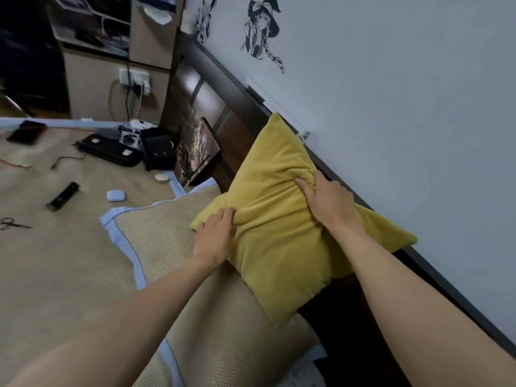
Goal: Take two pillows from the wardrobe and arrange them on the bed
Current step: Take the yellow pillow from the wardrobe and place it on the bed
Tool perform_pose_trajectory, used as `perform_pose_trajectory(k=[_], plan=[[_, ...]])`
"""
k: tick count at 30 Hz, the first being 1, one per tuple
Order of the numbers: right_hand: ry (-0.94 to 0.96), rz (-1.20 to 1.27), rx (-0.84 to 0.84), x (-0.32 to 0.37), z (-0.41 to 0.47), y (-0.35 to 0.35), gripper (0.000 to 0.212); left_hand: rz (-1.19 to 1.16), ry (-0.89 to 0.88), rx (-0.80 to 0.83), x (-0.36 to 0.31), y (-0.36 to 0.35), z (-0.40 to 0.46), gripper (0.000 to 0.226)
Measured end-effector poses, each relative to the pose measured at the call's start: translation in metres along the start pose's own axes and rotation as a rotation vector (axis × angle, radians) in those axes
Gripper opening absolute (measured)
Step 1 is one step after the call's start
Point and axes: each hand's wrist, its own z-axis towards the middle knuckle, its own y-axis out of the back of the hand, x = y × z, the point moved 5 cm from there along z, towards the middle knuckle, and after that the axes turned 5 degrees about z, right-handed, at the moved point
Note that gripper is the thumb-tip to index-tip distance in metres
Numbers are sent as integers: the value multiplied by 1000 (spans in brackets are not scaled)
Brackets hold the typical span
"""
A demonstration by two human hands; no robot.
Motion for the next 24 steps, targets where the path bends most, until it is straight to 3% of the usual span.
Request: perform_pose_trajectory(k=[2, 5, 8, 12, 16, 19, 21, 24], plan=[[-94, 21, 93, -14, -6, -33, 58, -1, 82, 149, 3, -23, 2, 53], [-281, 54, 380, -42, -23, -85, 58, -96, 178, 353, 5, -62, -10, 77], [-299, 80, 370, -60, -24, -93, 51, -97, 160, 460, -2, -96, -26, 90], [-194, -46, 128, -59, -13, -74, 51, 14, 68, 307, -28, -102, -7, 80], [78, -169, -44, -32, -19, -71, 59, 45, -81, 100, -65, -93, 26, 66], [303, -280, 47, -23, -38, -104, 60, -16, -156, -15, -85, -102, 41, 57], [326, -393, 172, -45, -48, -129, 63, 7, -128, 1, -79, -123, 44, 57], [277, -467, 175, -86, -42, -136, 67, -34, 175, 166, -23, -172, 25, 64]])
